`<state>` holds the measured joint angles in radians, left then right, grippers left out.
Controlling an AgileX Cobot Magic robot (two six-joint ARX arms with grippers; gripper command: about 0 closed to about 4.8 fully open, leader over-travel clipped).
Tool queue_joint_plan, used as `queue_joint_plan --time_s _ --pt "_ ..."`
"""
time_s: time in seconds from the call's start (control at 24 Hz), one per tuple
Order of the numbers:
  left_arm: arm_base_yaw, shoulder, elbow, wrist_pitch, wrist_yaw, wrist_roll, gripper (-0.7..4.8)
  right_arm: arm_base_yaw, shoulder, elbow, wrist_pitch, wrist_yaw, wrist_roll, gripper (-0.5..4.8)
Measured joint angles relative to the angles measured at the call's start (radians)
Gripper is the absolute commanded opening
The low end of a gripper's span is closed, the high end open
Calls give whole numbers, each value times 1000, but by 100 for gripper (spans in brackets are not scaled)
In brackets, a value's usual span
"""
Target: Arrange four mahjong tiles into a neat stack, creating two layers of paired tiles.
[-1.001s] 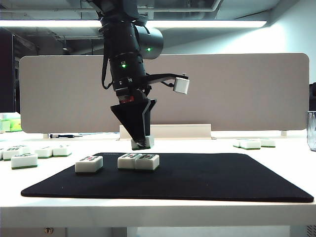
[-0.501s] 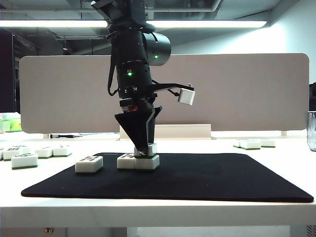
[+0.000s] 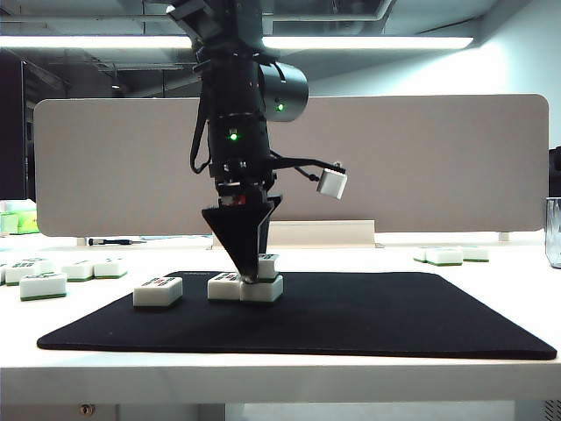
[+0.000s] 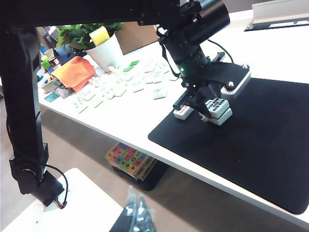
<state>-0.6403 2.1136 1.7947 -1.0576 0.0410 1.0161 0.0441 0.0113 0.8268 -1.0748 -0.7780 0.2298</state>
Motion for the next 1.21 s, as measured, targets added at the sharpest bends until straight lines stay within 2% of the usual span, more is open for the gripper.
queue_joint_plan --time_s 0.08,0.25,0.33,0.46,0.54,0.63,0.79,0.88,0.92,1.0,1.21 --pt "-2 -23 0 8 0 0 350 0 0 0 0 0 0 -1" --pt "-5 -68 0 -35 -1 0 350 0 0 0 0 0 0 -1" --pt "7 -90 0 -90 -36 0 350 0 0 0 0 0 0 -1" --pt "76 -106 0 -119 -46 0 350 0 0 0 0 0 0 -1" --pt "114 -108 0 -145 -23 0 349 0 0 0 0 0 0 -1" --pt "151 -115 -3 -143 69 0 349 0 0 0 0 0 -28 -1" --pt "179 -131 -108 -112 109 0 341 0 0 0 0 49 -50 -1" --pt "196 -152 -185 -80 92 2 339 0 0 0 0 64 -52 -1" --pt "211 -166 -217 -47 45 4 339 0 0 0 0 84 -53 -1" --pt "225 -174 -229 24 11 3 339 0 0 0 0 97 -53 -1" --pt "219 -174 -249 51 46 3 339 0 0 0 0 107 -53 -1"
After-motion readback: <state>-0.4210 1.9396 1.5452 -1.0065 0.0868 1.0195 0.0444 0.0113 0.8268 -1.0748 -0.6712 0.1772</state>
